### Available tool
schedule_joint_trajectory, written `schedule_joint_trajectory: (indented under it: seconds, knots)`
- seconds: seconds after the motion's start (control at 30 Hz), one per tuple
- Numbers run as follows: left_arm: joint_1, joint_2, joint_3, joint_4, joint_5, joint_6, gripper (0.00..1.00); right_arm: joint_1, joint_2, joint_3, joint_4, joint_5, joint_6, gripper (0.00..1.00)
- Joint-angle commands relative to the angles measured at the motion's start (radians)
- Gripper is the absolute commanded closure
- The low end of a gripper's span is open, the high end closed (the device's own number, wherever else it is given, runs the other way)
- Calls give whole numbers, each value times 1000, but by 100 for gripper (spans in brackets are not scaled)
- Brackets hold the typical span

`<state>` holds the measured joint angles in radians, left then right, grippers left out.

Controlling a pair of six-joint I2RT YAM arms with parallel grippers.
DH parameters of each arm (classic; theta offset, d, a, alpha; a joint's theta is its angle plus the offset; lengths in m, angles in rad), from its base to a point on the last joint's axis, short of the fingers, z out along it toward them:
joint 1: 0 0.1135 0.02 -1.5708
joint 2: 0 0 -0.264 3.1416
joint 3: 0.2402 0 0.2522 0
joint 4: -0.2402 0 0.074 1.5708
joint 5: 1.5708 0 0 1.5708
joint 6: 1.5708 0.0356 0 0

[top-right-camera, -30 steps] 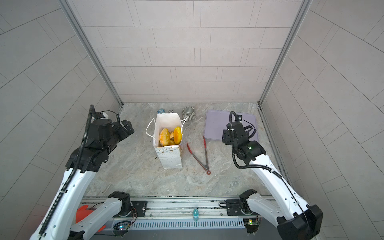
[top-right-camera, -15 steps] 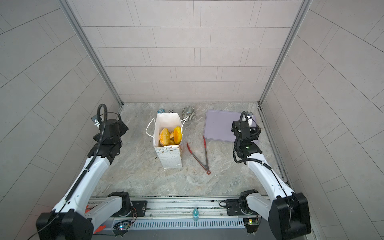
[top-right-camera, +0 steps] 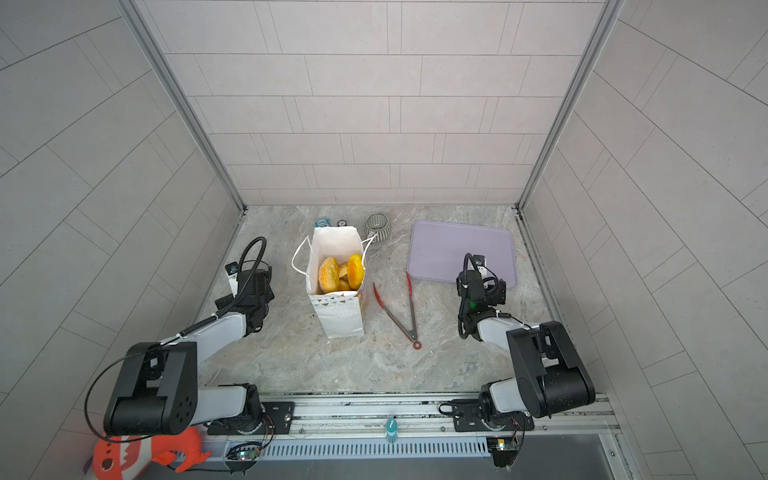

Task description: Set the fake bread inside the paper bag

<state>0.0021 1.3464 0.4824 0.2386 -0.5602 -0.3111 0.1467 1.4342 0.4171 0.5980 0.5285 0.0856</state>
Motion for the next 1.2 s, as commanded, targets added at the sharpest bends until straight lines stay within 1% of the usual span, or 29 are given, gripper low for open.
schedule_joint_trajectory:
  seconds: [0.0, 0.03, 0.07, 0.1, 0.13, 0.17, 0.2, 0.23, 0.3, 0.37, 0.4, 0.43, 0.47, 0.53, 0.6, 0.73, 0.87, 1.17]
  knots:
    - [1, 41, -39, 321, 59, 58, 0, -7, 92, -42, 326, -19, -60, 0]
    - [-3, 66, -62, 429, 81, 111, 0, -8, 94, -41, 314, -72, -74, 0]
    - [-3, 87, -82, 491, 114, 123, 0, -14, 97, -38, 304, -84, -67, 0]
    - [-6, 118, -96, 559, 115, 144, 0, -22, 112, -43, 304, -77, -44, 0]
    - [-18, 142, -111, 627, 129, 170, 0, -25, 141, -59, 391, -69, -40, 1]
    - [-38, 158, -101, 625, 144, 201, 0, -24, 160, -66, 427, -70, -59, 1]
    - [-45, 177, -88, 620, 184, 224, 0, -27, 143, -62, 384, -73, -49, 1]
    - [-57, 202, -82, 608, 193, 235, 0, -27, 135, -52, 355, -73, -51, 1]
    - [-72, 264, -109, 763, 158, 267, 0, -26, 154, -62, 409, -72, -55, 1]
    - [-74, 238, -86, 661, 141, 236, 0, -26, 143, -57, 378, -73, -50, 1]
    - [-73, 238, -76, 646, 131, 233, 0, -26, 149, -59, 391, -72, -50, 1]
    - [-73, 248, -80, 667, 132, 232, 0, -26, 156, -61, 406, -73, -56, 1]
    - [-74, 267, -88, 715, 130, 248, 0, -28, 149, -54, 379, -75, -48, 1]
    - [-72, 258, -77, 671, 127, 232, 0, -32, 152, -55, 391, -82, -48, 1]
    - [-71, 268, -83, 704, 125, 243, 0, -33, 150, -55, 384, -83, -46, 1]
    - [-74, 257, -91, 709, 127, 244, 0, -32, 156, -74, 435, -91, -58, 1]
    - [-73, 258, -90, 706, 127, 244, 0, -32, 157, -76, 439, -91, -61, 1]
    - [-77, 262, -83, 700, 123, 249, 0, -44, 157, -55, 391, -116, -47, 1]
